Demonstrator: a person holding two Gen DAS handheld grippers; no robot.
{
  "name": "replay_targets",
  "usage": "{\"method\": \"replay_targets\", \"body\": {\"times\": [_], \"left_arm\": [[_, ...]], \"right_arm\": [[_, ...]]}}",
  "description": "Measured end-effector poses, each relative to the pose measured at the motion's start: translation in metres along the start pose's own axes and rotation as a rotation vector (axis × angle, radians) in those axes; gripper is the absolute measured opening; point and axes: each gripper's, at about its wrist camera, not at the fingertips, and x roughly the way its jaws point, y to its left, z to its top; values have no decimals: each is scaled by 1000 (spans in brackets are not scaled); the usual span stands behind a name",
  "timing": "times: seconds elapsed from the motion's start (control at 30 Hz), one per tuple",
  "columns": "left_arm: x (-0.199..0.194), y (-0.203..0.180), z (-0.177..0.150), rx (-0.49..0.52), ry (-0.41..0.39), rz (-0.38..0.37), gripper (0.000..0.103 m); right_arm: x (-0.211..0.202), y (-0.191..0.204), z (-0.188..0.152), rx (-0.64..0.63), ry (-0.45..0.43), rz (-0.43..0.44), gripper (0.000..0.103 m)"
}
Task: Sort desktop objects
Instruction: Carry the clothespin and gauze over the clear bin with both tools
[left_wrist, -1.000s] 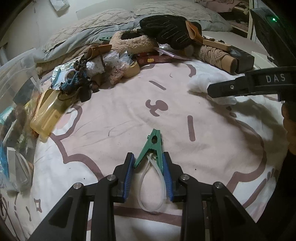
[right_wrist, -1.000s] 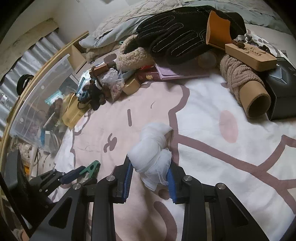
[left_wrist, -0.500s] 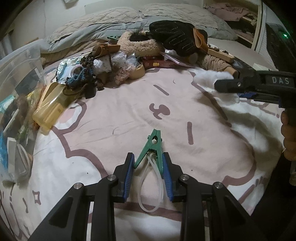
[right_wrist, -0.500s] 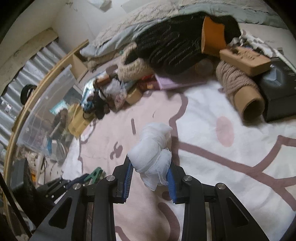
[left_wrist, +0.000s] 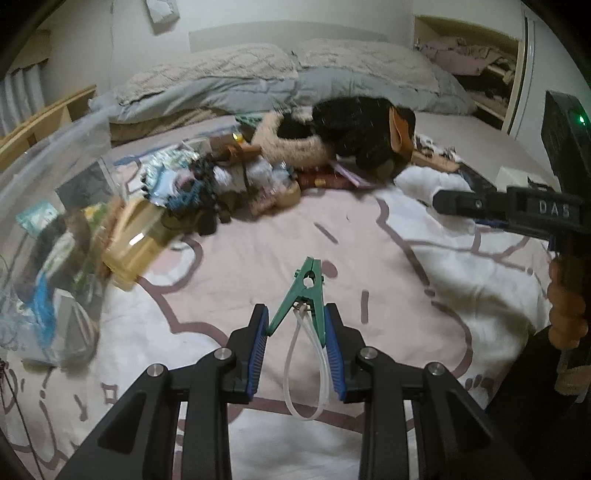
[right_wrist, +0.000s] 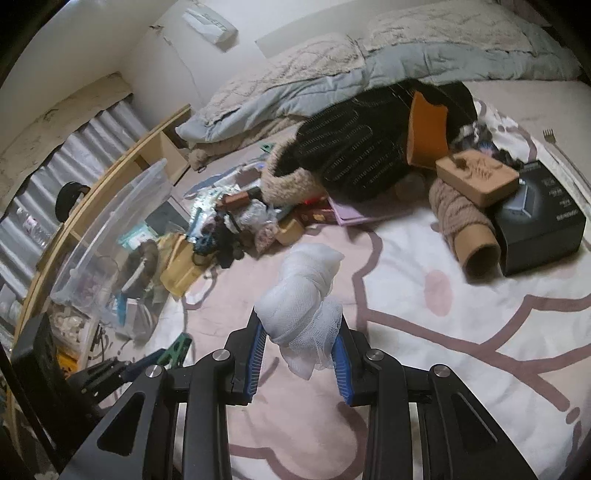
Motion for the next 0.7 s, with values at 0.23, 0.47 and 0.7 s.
{"method": "replay_targets", "body": {"times": [0.23, 0.47, 0.7], "left_arm": [[-32, 25, 18, -22, -71, 32, 30], [-68, 64, 33, -49, -149, 74, 30], [-101, 107, 41, -93, -205, 115, 30]], "right_arm": [[-9, 28, 14, -32, -32, 31, 34], [-3, 72, 26, -102, -25, 62, 34], [6, 132, 42, -182, -12, 106, 34]]}}
